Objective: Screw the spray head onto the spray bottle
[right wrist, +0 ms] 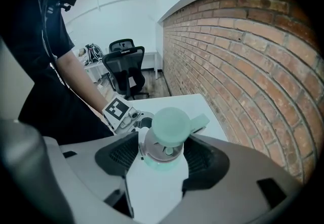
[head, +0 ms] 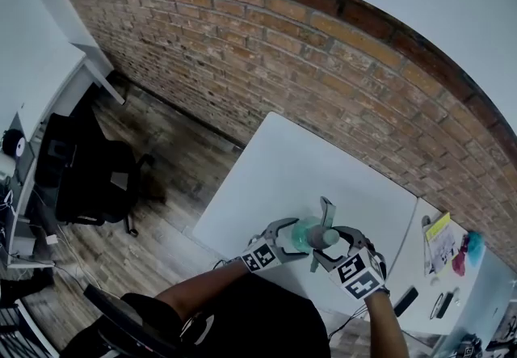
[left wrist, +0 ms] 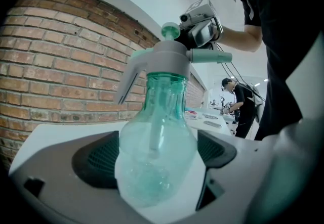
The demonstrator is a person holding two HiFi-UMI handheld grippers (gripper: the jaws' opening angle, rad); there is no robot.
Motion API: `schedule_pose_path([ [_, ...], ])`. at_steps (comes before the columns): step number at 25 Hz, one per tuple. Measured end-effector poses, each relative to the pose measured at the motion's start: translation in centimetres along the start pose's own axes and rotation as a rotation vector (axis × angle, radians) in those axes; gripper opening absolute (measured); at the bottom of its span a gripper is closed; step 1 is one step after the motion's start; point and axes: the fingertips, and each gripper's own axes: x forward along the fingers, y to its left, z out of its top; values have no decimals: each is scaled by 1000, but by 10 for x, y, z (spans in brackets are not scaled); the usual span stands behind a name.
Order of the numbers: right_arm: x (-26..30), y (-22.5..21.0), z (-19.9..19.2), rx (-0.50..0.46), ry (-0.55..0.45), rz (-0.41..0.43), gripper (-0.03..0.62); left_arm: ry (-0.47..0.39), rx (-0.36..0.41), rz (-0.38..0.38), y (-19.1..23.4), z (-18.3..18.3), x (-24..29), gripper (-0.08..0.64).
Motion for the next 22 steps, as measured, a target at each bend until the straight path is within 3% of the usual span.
schedule_pose_path([
  [4,4,-4,2,76,-19,-9,262,0,0,4,1,0,-1,466],
  [10,9,-10,5,140,-58,-111,261,-8,-3,7,1,1,-1,466],
  [12,10,-11,2,217,-76,-133,261,-8,-2,6,1,1,-1,466],
  [16,12,-15,-5,496,-169,-165,262,-8,-2,5,1,0,-2,466],
  [22,11,-17,-5,597,-229,-207,262,-6,-7,4,1,0,-1,466],
])
